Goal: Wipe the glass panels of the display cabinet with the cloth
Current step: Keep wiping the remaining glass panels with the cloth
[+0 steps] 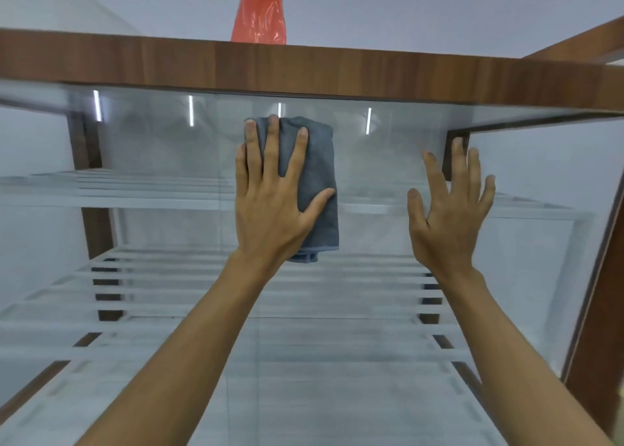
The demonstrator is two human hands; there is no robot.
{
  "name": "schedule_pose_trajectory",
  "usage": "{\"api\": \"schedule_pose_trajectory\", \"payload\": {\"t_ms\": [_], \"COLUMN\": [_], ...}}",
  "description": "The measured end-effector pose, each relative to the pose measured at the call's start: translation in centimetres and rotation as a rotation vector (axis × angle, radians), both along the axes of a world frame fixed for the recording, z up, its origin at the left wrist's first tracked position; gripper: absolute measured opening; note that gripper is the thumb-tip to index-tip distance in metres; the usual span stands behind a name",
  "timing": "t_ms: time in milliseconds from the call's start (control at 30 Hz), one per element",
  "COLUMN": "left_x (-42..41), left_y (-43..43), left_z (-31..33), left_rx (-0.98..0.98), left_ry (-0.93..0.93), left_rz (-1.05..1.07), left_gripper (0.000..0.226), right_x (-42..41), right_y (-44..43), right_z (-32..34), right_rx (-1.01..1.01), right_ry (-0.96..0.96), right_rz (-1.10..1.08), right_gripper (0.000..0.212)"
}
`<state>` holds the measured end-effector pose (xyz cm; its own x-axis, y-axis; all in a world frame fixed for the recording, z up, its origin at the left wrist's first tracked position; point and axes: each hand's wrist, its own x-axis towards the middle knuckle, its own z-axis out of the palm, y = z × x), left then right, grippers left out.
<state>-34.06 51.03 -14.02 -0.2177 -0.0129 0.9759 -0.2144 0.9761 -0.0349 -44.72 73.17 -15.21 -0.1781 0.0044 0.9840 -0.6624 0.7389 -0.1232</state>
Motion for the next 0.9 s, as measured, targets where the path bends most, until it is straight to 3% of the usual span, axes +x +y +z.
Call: {"api": "schedule_pose_trajectory", "payload": {"t_ms": [233,667,900], "left_x": [-0.7,-2.8,-5.2], "left_y": [0.9,3.4,8.4], "left_z": [1.8,3.1,3.1], "left_rx": [-0.024,-0.001,-0.049], "left_ry": [0.046,0.139,0.087], "left_rz": [0.037,-0.027,-0.081], "left_gripper": [0.07,0.067,0.067], "right_x": [-2.3,-3.0,-3.7], "right_y": [1.9,1.6,3.5], "right_z": [2.3,2.2,2.3], "right_rx": [0.034,-0.005,-0.065], "right_ry": [0.058,0.115,0.116], "right_rz": [0.03,0.079,0.14], "right_gripper": [0.058,0.057,0.055]}}
